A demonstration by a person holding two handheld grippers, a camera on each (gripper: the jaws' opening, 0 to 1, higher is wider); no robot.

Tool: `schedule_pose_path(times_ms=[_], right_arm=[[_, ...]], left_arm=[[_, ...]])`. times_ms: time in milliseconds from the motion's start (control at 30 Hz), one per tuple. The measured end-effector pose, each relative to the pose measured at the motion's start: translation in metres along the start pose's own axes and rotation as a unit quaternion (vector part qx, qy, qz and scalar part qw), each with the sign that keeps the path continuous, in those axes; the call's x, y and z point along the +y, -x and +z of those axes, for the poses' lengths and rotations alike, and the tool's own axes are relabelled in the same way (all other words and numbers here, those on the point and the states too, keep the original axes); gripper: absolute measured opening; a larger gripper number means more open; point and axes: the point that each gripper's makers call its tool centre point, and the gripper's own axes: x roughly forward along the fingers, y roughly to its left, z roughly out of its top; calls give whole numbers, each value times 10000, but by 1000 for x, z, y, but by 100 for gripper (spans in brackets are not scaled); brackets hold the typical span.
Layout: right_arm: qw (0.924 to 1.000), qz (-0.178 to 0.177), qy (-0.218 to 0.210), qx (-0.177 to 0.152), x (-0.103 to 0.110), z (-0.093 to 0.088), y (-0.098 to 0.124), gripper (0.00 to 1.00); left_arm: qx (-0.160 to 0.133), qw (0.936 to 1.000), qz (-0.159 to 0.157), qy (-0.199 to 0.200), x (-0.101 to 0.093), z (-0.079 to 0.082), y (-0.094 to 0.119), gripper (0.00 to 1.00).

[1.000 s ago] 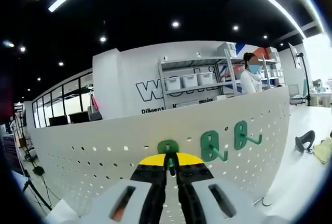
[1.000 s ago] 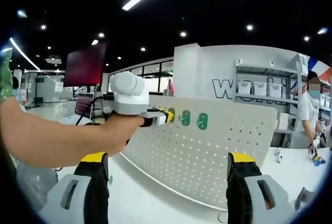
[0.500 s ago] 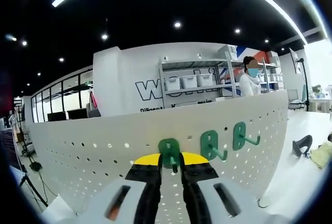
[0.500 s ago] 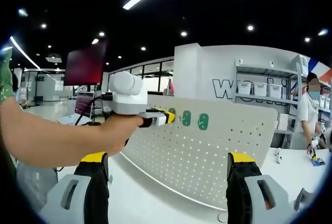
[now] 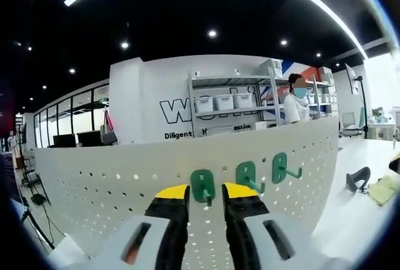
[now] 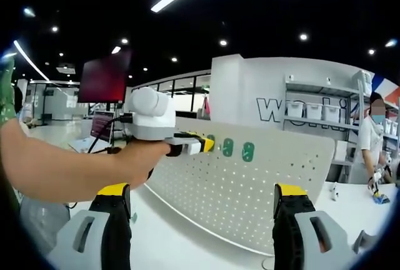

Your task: Insert the hook assembly into the mounting plate slot until the hook locks in place.

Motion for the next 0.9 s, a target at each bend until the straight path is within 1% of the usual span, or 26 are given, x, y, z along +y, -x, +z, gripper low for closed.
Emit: schedule_pose_path(times_ms=[167,500,767,900], right_arm=[[10000,-25,22,-14,1,3,1,97],[9999,-16,89,-71,9,12,4,97],[9999,-1,140,-89,16,17,5,97],[9998,-3,150,-95,18,19,6,97]], left_arm=[[13,9999,-112,22,-2,-2,5,27],[-12,9995,-308,113,4,-2,19,33],[-48,9982,-585,149,4,-3,32,38],[-52,9966,-765,306,3,-3,40,41]])
